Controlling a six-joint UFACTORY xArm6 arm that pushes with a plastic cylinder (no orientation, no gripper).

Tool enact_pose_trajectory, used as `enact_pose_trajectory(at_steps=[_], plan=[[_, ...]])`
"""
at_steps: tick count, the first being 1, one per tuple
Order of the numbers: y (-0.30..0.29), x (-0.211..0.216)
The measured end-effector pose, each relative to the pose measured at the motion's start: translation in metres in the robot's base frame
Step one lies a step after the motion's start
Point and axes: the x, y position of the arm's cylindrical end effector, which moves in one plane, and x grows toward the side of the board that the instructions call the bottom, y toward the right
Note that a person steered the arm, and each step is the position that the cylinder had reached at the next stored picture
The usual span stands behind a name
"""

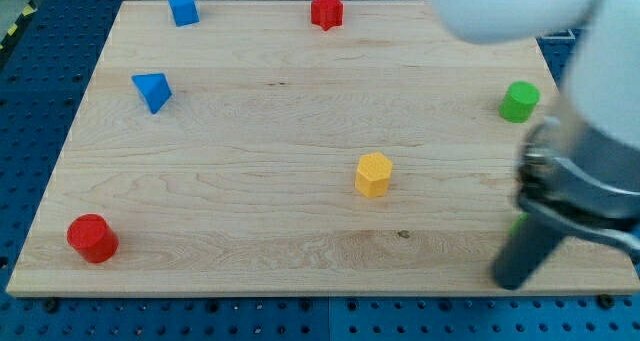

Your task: Slide green star towards yellow hexagon

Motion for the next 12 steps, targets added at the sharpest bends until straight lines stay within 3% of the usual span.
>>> enact_pose_trajectory(at_steps=[1,7,8,10,12], plan=[[0.042,-0.004],[0.029,-0.059],[0.068,-0.048],[0.104,-0.079],[0.049,-0.079]])
